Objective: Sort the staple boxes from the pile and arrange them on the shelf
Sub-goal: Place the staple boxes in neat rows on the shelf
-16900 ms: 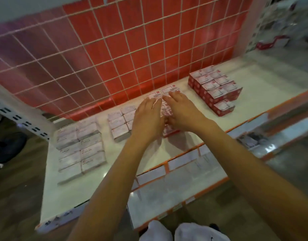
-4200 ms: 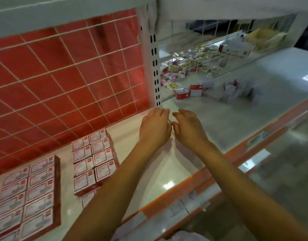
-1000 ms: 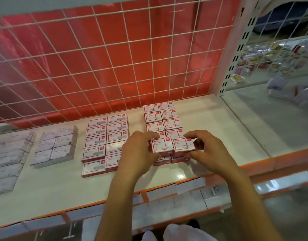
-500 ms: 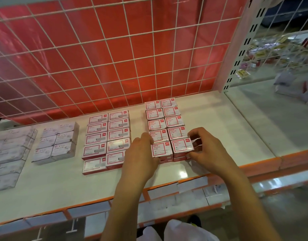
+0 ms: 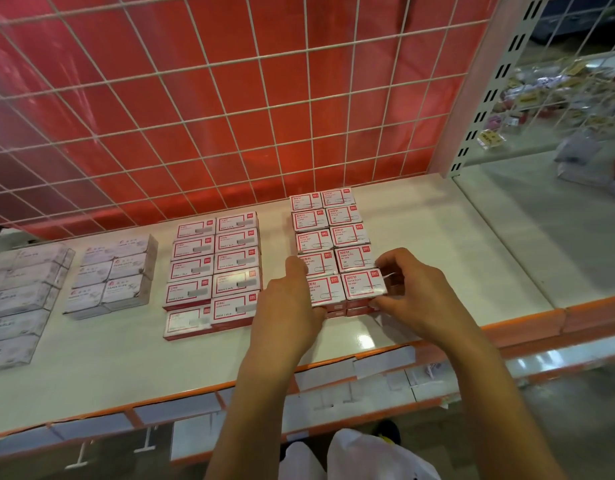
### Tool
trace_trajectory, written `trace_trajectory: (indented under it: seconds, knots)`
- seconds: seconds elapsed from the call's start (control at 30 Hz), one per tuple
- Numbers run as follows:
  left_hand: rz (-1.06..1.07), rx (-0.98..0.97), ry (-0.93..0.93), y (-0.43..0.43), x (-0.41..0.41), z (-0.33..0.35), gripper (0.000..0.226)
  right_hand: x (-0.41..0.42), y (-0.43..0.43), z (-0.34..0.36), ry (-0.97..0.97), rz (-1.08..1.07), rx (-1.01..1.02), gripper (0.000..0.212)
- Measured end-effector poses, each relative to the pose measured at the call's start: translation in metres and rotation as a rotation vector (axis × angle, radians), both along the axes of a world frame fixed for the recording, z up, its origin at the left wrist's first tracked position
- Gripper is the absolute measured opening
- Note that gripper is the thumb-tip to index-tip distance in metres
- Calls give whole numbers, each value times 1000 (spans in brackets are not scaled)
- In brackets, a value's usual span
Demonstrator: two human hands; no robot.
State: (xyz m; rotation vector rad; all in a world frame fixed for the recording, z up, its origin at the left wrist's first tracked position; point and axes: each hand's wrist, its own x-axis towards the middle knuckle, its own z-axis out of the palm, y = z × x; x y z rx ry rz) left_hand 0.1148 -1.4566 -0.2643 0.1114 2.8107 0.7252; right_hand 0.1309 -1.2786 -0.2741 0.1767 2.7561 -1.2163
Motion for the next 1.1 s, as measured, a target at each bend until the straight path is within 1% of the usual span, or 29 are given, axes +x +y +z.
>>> trace_trajectory:
  seconds: [0.2,0.43,0.57,0.63,0.73,0.83,0.97,1.1]
  knots:
    - [19,18,37,4,0,-3,61,0,-3,2,-7,19,34,49]
    - [25,-28,106,9,-2,-10,60,-2,-7,-4,13,29,126,44]
    - [-7,-70,141,13,-1,-13,80,-3,-6,-6,14,63,178,43]
    - [-3,-98,144,17,1,-15,86,-4,-3,-7,1,79,182,44]
    - [78,-107,153,21,1,-19,88,-4,-2,-8,6,97,202,42]
    - [140,-98,155,22,1,-21,88,-2,0,-12,64,91,202,38]
    - [172,-126,167,27,3,-19,85,0,0,-16,105,91,195,38]
    - [180,-187,156,30,4,-17,84,5,-3,-23,149,65,215,34]
